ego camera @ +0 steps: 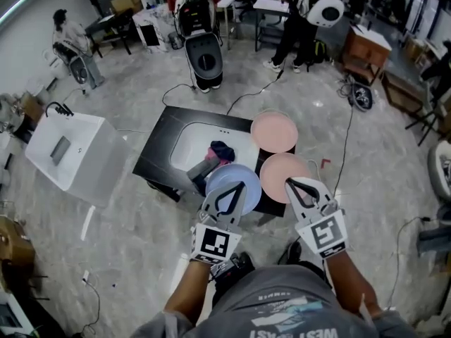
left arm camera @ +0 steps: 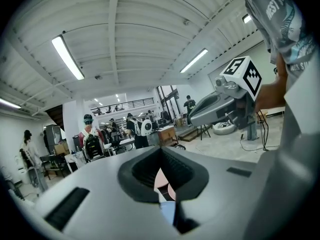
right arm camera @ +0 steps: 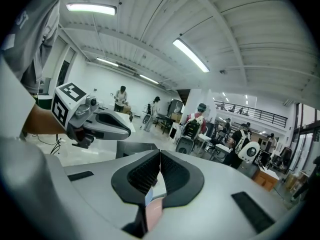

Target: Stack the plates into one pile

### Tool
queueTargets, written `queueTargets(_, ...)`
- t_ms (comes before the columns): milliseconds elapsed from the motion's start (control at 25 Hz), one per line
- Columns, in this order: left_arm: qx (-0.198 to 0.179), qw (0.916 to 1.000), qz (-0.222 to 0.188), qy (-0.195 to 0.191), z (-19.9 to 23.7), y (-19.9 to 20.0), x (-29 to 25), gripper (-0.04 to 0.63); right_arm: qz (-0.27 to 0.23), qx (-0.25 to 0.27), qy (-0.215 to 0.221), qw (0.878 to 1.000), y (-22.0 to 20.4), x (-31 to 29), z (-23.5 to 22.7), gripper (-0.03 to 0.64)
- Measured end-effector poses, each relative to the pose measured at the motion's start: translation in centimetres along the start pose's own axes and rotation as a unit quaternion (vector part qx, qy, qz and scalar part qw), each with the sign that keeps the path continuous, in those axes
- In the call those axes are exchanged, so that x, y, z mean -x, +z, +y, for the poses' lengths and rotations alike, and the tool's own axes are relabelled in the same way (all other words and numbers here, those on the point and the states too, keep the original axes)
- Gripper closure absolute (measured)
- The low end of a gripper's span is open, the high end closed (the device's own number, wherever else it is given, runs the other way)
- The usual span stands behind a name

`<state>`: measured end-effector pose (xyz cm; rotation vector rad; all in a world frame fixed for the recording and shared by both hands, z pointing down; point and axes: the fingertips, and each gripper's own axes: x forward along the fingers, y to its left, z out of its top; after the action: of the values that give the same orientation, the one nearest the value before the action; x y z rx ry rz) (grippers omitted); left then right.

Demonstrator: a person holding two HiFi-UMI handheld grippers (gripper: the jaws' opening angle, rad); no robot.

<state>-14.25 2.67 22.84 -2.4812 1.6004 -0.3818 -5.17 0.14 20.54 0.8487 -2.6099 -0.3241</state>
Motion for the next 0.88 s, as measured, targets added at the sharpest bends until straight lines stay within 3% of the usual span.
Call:
queueTargets(440, 0.009, 0.9942, 0.038, 0.100, 2.1, -0.4, 2.2, 0.594, -0.047, 0.026, 0.075, 0.996, 2.5, -2.5, 0.0, 0.586)
queueTargets(880, 0.029, 0.9822, 0.089, 0.163, 2.5, -3.0, 3.0, 0.594, -0.050, 0.022, 0.134, 0.990, 0.7, -4.5, 0.1, 0.586)
